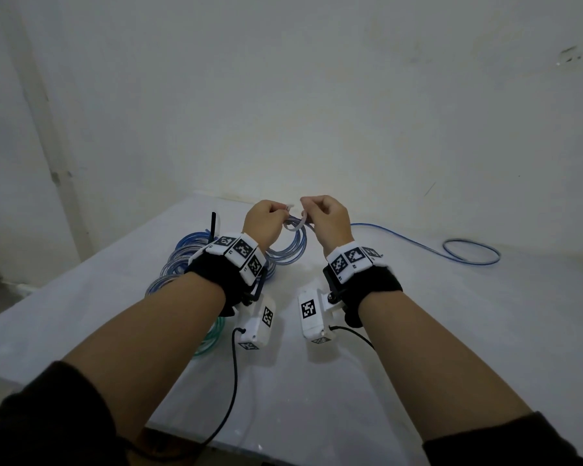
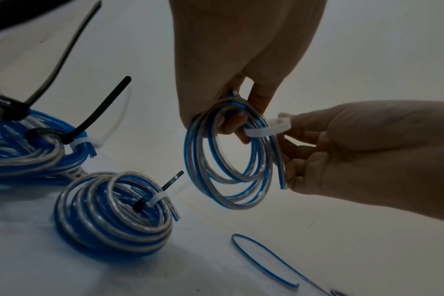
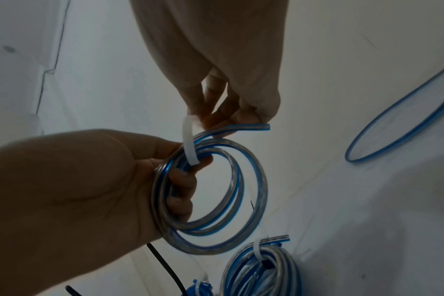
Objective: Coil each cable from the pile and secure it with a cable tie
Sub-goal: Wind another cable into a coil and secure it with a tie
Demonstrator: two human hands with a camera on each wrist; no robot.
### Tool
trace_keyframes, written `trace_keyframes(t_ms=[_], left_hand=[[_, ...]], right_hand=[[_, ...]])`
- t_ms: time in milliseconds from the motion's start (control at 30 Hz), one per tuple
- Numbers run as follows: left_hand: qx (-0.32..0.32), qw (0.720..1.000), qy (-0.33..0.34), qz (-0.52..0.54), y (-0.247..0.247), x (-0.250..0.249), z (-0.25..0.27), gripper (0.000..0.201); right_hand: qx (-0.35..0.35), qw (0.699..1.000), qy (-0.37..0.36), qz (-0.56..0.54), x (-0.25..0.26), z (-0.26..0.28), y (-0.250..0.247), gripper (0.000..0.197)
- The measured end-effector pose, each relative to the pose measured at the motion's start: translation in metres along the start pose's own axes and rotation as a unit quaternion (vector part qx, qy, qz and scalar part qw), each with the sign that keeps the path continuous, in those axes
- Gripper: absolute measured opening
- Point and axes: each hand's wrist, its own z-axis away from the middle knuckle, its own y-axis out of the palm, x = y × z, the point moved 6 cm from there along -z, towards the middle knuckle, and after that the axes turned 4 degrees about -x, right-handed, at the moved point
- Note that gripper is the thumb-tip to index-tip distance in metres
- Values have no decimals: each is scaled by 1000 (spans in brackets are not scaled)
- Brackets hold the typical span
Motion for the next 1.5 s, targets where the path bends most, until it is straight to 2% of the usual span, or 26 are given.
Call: trace_keyframes(t_ms=[233, 400, 500, 667, 833, 967, 1100, 1267, 1500], left_hand=[[-23, 1000, 10, 0, 0, 9, -3, 23], [-40, 999, 18, 31, 0, 11, -3, 6], [-42, 998, 30, 36, 1, 11, -3, 14], [-32, 998, 45, 42, 3, 12, -4, 4], [-25, 997, 59, 53, 4, 12, -3, 20], [-23, 996, 67, 47, 3, 11, -2, 23], [-17, 996, 76, 38, 3, 11, -3, 22], [-7, 996, 93, 0, 1, 10, -2, 6], [10, 993, 114, -44, 1, 9, -1, 6]], right_hand=[[27, 999, -21, 4, 0, 5, 4, 13], [43, 999, -4, 7, 1, 7, 5, 6], [44, 999, 4, 4, 1, 9, 4, 9], [39, 999, 4, 0, -2, 10, 2, 12], [31, 999, 10, 4, -3, 10, 0, 11], [25, 1000, 10, 4, -2, 11, -1, 13], [20, 1000, 13, 9, -3, 11, -2, 5], [34, 999, 17, 14, -3, 10, 0, 6], [36, 999, 28, 11, -3, 10, -1, 11]])
